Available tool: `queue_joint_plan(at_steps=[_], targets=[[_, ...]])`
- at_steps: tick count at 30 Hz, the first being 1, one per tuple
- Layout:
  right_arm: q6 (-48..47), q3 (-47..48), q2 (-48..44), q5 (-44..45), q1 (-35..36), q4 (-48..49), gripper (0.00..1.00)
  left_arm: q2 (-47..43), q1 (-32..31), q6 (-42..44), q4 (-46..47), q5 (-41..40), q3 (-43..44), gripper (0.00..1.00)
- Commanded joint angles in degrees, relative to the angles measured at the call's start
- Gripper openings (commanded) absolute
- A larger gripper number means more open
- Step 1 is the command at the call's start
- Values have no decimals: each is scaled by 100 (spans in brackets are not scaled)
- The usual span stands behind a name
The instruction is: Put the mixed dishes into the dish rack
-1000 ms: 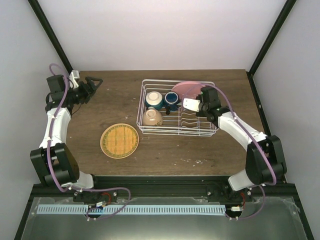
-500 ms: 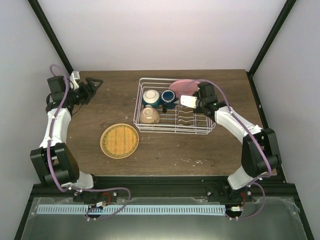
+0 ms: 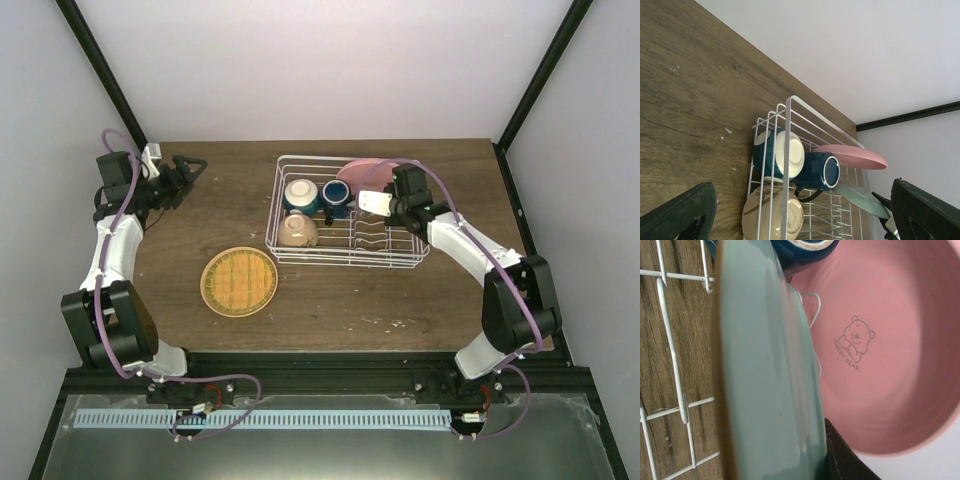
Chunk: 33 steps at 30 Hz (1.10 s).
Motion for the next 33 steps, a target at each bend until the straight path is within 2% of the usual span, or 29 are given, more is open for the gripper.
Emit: queue_joint_plan(at_steps=[1,11,19,33], targets=[[43,447,-332,103,118,742,1,58,9,-16,159,121,-32,96],[145,379,-902,363,163,673,1,76,9,-21,176,174,-64,96],[230,384,-1304,402,360,253,1,69,5,-10,167,206,-90,96],[586,313,-1507,276,724,-482,1,-37,5,38,142,217,-259,96]])
